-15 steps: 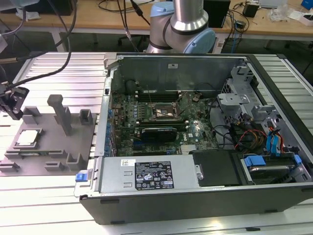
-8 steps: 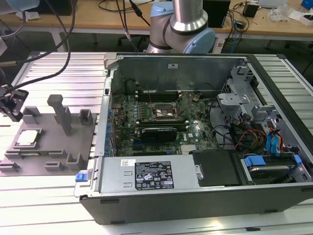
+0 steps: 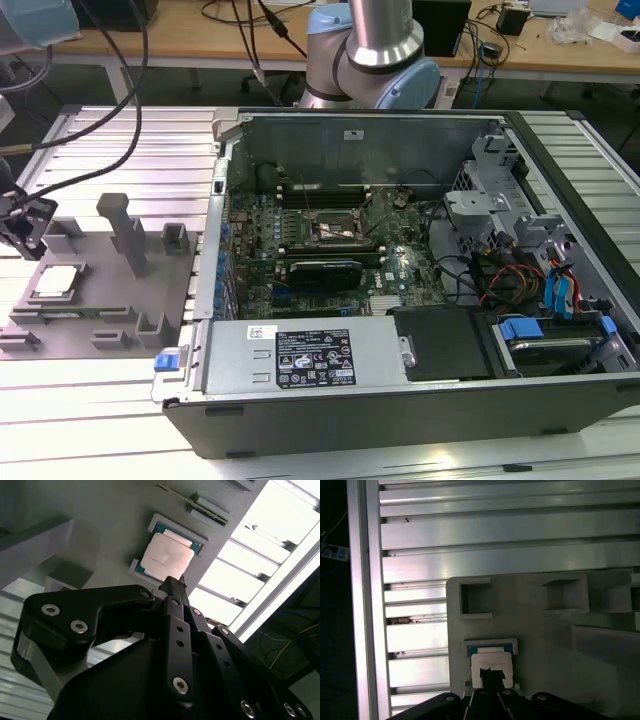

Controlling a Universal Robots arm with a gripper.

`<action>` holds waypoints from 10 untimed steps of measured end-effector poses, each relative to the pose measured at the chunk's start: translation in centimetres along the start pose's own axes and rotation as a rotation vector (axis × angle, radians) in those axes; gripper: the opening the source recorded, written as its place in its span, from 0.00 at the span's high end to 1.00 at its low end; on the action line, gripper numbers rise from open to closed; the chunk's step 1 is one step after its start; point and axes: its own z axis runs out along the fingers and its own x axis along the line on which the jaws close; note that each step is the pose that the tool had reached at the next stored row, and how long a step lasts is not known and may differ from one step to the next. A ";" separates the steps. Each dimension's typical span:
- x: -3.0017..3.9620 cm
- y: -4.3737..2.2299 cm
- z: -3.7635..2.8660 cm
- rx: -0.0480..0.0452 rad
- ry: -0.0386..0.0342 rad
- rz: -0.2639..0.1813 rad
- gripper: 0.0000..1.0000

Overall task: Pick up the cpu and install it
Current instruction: 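Pick up the cpu and move it towards the insertion slot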

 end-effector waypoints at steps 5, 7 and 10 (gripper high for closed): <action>-0.01 -0.55 1.29 0.0000 -0.0001 0.000 0.89; 0.01 -0.70 1.90 0.0000 -0.0001 0.000 0.89; 0.01 -0.76 2.51 0.0000 0.0000 -0.001 0.89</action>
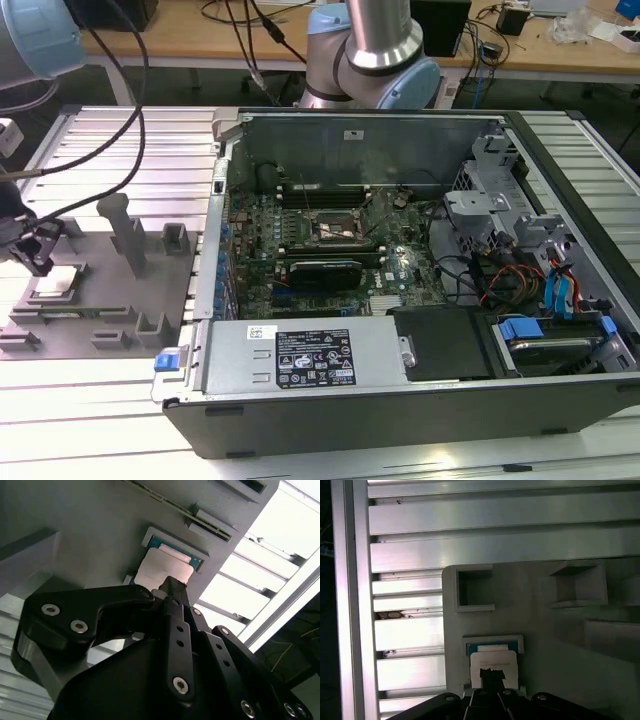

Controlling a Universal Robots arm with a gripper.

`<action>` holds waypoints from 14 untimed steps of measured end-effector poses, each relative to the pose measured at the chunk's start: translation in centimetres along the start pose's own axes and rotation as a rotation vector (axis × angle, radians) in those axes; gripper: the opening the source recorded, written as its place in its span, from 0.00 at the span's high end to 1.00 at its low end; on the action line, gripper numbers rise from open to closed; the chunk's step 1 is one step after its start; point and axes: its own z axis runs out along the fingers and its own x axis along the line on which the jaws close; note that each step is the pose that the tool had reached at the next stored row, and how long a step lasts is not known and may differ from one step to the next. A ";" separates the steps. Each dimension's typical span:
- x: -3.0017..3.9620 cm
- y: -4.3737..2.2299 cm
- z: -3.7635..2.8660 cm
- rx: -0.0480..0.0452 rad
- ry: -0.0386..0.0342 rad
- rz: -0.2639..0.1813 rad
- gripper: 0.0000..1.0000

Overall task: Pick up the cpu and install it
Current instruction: 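Pick up the cpu and move it towards the insertion slot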

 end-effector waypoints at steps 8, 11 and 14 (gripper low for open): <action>-0.05 -0.04 0.90 -0.0003 0.0020 -0.042 0.89; -0.06 -0.04 0.91 -0.0004 0.0019 -0.042 0.89; -0.18 -0.03 0.95 -0.0007 0.0016 -0.043 0.89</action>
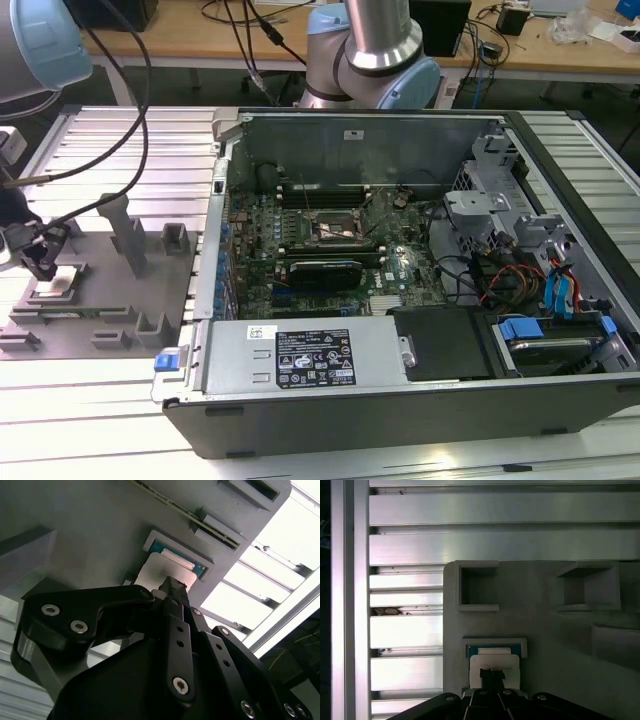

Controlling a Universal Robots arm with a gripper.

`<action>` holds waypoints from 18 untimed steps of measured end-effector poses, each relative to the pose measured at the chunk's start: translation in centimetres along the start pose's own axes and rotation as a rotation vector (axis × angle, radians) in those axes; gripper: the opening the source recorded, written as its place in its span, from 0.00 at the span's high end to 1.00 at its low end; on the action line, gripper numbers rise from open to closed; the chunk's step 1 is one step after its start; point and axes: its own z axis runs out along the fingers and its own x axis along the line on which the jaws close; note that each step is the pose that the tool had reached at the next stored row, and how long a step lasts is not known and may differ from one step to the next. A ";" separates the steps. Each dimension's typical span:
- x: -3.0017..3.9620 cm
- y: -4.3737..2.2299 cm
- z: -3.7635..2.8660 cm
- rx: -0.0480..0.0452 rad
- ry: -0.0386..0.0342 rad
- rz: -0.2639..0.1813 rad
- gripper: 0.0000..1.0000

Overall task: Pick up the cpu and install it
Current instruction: 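Pick up the cpu and move it towards the insertion slot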

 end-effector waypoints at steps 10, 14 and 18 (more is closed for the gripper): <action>-0.02 -0.01 0.01 0.0003 0.0003 0.000 0.71; -0.02 -0.01 0.02 0.0003 0.0003 0.000 0.58; -0.02 -0.02 0.03 0.0004 0.0004 0.000 0.40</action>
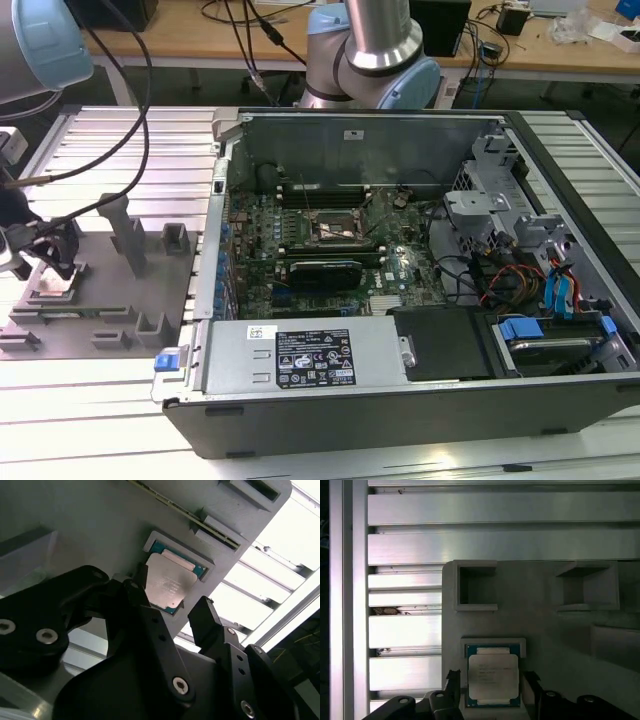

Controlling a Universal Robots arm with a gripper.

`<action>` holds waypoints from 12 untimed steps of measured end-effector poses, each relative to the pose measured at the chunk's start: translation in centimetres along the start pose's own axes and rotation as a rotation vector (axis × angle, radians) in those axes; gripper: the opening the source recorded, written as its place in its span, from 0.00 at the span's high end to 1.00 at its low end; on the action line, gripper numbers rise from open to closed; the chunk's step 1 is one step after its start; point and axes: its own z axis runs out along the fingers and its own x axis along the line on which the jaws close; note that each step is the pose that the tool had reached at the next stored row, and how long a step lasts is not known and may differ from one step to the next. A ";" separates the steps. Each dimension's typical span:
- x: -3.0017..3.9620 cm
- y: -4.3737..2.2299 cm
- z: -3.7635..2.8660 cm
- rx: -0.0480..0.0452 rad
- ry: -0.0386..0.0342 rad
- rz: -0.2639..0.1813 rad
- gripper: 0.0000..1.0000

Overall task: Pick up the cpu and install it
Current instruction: 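Pick up the cpu and move it towards the insertion slot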

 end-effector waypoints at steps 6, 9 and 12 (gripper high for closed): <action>-0.45 0.00 0.45 0.0000 -0.0001 0.000 0.40; -0.45 -0.01 0.81 -0.0001 -0.0001 0.000 0.40; -0.45 0.05 1.04 0.0000 -0.0001 0.000 0.40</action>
